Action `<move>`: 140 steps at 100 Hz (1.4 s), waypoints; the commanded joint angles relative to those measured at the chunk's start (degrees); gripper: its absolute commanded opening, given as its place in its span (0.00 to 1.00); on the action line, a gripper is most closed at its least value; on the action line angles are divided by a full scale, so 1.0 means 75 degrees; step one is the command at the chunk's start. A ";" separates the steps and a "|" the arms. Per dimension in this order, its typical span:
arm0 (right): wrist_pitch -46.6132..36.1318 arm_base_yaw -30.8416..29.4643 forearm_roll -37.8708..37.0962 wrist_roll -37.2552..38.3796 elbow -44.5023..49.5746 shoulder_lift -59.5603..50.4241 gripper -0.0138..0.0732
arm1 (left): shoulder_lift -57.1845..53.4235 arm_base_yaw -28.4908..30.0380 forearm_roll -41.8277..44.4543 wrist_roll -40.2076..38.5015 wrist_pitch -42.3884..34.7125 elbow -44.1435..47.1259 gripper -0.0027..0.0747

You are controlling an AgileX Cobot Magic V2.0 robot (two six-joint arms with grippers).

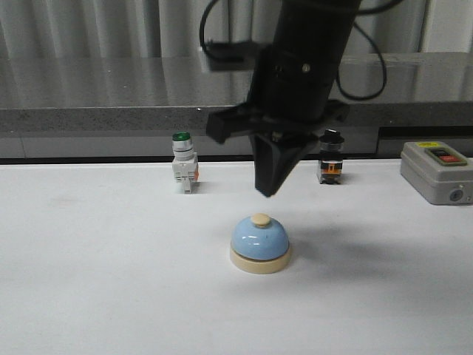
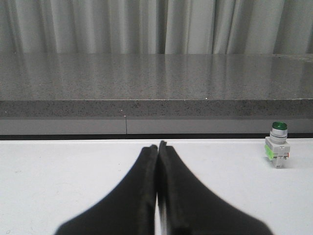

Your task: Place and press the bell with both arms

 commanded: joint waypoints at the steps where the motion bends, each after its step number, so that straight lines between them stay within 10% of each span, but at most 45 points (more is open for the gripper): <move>1: -0.0011 -0.0220 0.0013 0.0011 -0.0194 -0.0791 0.09 | -0.0238 0.0024 -0.0019 -0.0122 -0.0621 0.0322 0.01; 87: -0.0295 -0.4215 0.0057 0.0454 0.3254 -0.4401 0.09 | -0.0238 0.0024 -0.0019 -0.0122 -0.0621 0.0322 0.01; 140: -0.1729 -0.4386 0.0309 0.0459 0.5633 -0.8253 0.09 | -0.0238 0.0024 -0.0019 -0.0122 -0.0621 0.0322 0.01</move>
